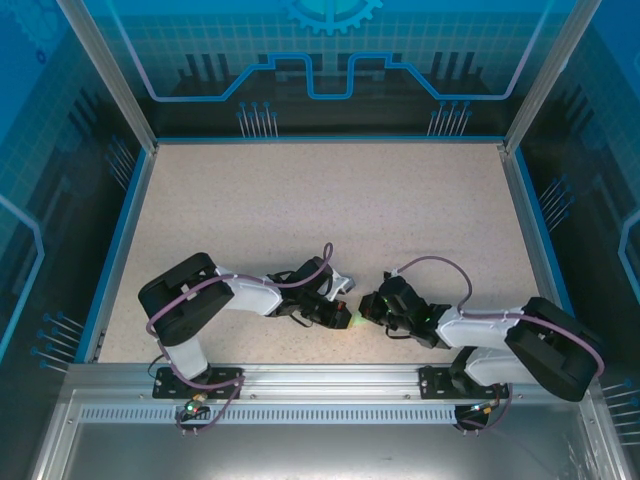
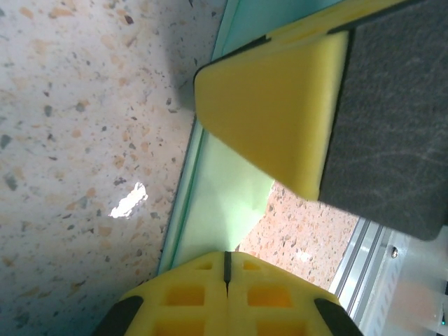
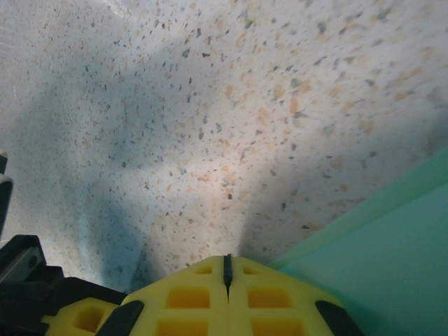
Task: Fold a paper plane with a square sheet of paper (pick it up from the middle)
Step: Fold the wing for the fifth time at the center of the table.
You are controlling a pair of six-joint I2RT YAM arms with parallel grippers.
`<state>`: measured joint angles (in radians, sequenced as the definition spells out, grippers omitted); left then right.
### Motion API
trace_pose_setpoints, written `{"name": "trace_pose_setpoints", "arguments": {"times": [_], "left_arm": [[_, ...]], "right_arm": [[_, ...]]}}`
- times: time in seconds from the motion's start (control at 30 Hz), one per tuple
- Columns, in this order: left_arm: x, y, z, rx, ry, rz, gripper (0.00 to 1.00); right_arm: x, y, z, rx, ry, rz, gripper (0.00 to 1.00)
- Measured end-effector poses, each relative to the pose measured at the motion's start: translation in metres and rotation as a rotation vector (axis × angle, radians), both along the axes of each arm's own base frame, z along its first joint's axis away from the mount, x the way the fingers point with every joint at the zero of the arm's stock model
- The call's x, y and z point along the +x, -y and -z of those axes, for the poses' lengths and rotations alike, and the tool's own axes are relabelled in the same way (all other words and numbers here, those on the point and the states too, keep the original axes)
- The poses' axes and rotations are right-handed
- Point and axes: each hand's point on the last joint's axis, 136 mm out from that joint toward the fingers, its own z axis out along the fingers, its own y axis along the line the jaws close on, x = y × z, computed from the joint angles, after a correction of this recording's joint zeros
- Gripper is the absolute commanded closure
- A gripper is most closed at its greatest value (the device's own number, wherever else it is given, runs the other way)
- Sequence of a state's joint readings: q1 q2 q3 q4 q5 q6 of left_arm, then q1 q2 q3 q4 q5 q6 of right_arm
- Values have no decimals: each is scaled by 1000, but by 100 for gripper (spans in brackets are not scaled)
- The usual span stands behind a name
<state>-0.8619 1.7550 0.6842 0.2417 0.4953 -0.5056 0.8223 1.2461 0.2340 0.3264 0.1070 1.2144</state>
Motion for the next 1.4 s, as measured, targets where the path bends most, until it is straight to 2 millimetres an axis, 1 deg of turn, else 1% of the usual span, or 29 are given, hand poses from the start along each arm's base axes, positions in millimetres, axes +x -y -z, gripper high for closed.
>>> {"name": "trace_pose_setpoints", "arguments": {"times": [0.23,0.37,0.7,0.77,0.83,0.93,1.03,1.1,1.17,1.23,1.27,1.4], "left_arm": [[0,-1,0,-4,9,15,100],[-1,-1,0,-5,17,27,100],[-1,-2,0,-7,28,44,100],[-1,-2,1,-6,28,45,100],[-1,-2,1,-6,28,44,100],[-1,-2,1,-6,28,45,100],[-1,-3,1,-5,28,47,100],[-1,-2,1,-4,28,48,100],[-1,-2,0,-4,28,48,100],[-1,-2,0,-5,27,48,100],[-1,-2,0,-5,25,49,100],[-1,-2,0,-11,18,51,100]], "right_arm": [[6,31,3,-75,21,39,95],[13,48,3,-103,31,62,95],[30,82,3,-123,30,104,95],[32,89,2,-125,30,110,95],[32,93,-2,-126,34,101,95],[31,88,-17,-105,62,60,95],[31,78,-41,-58,106,21,94],[26,67,-56,-32,136,-17,94],[14,48,-67,13,150,-67,94],[1,31,-67,50,136,-107,94],[-6,23,-63,59,122,-124,93],[-26,2,-37,29,45,-159,94]]}}
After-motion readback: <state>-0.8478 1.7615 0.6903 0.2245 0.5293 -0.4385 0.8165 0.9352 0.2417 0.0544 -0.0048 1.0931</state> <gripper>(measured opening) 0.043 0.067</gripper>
